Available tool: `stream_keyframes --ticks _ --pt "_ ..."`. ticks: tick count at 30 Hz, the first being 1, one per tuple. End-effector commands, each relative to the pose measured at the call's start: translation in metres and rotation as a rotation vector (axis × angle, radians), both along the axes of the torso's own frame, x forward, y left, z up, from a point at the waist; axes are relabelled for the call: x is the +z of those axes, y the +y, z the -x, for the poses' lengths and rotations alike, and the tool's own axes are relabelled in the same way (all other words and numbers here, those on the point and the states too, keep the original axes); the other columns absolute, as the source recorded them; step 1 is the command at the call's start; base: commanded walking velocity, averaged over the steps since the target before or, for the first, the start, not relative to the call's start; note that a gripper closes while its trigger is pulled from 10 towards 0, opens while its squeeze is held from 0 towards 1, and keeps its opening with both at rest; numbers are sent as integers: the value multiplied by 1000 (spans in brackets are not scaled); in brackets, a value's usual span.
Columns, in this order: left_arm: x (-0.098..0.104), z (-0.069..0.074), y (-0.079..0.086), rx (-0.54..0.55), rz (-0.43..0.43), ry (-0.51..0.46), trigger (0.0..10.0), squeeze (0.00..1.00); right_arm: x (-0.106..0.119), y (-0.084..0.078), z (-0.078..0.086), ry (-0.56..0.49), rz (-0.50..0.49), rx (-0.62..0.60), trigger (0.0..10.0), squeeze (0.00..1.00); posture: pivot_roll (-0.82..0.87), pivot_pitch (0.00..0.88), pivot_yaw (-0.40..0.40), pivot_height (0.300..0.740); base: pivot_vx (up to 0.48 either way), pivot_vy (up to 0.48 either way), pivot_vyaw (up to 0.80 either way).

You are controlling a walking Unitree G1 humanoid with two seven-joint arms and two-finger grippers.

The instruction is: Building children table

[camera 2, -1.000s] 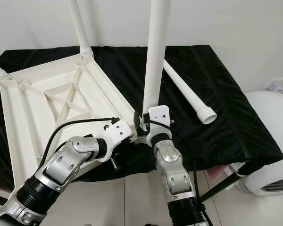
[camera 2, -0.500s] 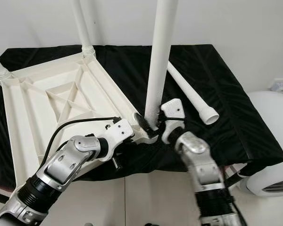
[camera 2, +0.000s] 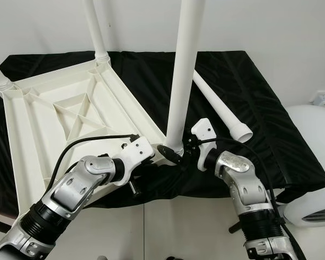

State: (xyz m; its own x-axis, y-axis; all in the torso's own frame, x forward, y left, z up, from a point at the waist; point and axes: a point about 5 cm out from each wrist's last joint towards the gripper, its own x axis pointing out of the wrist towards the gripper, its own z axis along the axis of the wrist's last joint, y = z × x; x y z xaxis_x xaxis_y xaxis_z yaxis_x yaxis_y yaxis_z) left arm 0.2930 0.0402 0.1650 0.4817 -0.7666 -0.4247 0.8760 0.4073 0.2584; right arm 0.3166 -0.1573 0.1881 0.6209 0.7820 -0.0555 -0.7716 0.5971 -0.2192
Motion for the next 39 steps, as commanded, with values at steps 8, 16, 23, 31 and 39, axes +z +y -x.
stream_keyframes --ticks 8,16,23,31,39 --pt "9 2 -7 -59 14 -26 10000 0 9 -5 -7 -10 -36 40 10000 0 -86 169 32 740 0 0 0" --pt "7 4 -7 -67 6 -22 10000 0 13 -4 -11 -7 -53 87 10000 0 -85 169 32 740 0 0 0" --pt "5 6 -7 -72 4 -19 10000 0 10 -1 -10 6 -59 118 1961 0 -81 159 33 740 0 0 0" --pt "5 7 -8 -75 3 -19 10000 0 6 1 -6 24 -56 154 0 0 -81 154 35 740 0 0 0" --pt "6 6 -8 -72 5 -20 10000 0 3 3 -2 28 -68 149 549 0 -84 153 38 740 0 0 0"
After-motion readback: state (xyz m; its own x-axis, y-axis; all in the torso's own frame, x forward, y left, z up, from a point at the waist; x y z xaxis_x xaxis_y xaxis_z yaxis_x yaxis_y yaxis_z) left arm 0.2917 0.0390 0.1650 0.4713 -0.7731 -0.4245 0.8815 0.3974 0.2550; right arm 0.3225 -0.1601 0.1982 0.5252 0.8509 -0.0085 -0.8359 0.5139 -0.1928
